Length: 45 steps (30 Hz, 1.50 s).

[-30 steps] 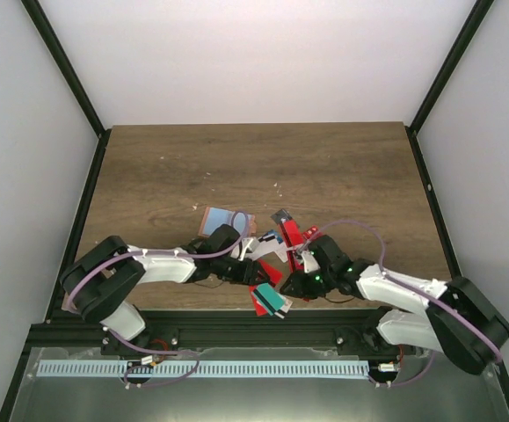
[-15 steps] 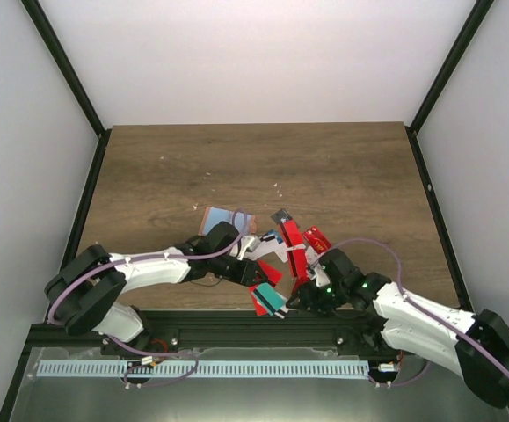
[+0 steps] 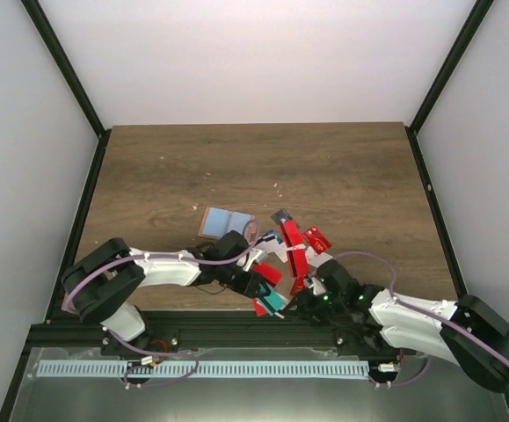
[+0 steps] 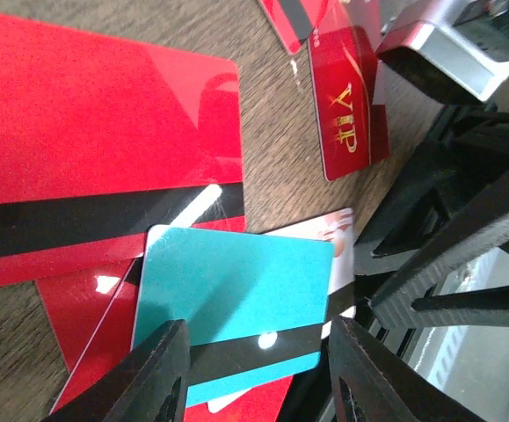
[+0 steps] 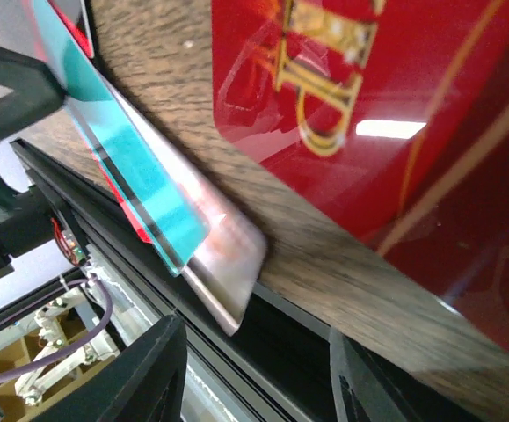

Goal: Put the credit cards into the card holder

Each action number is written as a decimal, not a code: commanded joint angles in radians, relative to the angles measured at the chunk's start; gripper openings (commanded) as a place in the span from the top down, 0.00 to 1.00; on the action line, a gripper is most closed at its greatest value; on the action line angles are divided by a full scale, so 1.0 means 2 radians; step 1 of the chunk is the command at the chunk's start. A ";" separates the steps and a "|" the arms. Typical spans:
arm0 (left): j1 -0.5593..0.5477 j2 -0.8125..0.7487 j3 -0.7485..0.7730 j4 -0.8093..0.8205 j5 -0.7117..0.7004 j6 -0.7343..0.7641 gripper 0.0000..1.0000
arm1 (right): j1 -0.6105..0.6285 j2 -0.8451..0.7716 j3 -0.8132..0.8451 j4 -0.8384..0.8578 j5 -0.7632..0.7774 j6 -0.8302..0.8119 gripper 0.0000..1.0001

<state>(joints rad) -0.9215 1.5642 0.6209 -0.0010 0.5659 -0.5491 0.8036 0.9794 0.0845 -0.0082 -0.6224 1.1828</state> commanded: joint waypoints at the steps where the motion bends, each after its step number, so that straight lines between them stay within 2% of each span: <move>1: -0.008 0.023 -0.002 0.019 0.009 0.005 0.55 | 0.005 0.024 -0.010 0.085 0.021 0.032 0.54; 7: -0.016 0.027 -0.006 0.022 0.007 0.002 0.55 | 0.005 0.053 -0.022 0.161 0.022 0.047 0.63; 12: -0.017 0.025 -0.012 0.027 0.007 -0.003 0.55 | 0.005 0.069 -0.027 0.195 0.020 0.049 0.76; 19: -0.017 0.028 -0.017 0.047 0.015 -0.012 0.55 | 0.005 0.053 -0.020 0.182 0.024 0.044 0.95; 22: -0.017 0.028 -0.015 0.048 0.013 -0.014 0.56 | 0.005 0.031 -0.010 0.140 0.031 0.031 0.97; 26: -0.016 0.008 -0.008 0.037 -0.003 -0.018 0.56 | 0.004 -0.015 0.019 0.022 0.061 0.004 0.99; 36: -0.013 -0.018 0.014 0.003 -0.031 -0.019 0.56 | -0.001 -0.131 0.061 -0.180 0.099 -0.043 0.99; 41: -0.012 -0.030 0.018 0.000 -0.038 -0.025 0.56 | -0.003 -0.179 0.114 -0.277 0.178 -0.062 0.99; 45: -0.007 -0.058 0.024 -0.001 -0.069 -0.051 0.56 | -0.004 -0.192 0.157 -0.293 0.227 -0.068 0.99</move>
<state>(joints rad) -0.9463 1.5154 0.6331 0.0010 0.4931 -0.5999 0.8017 0.6205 0.2989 -0.4786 -0.3199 1.0809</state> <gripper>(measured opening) 0.442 0.016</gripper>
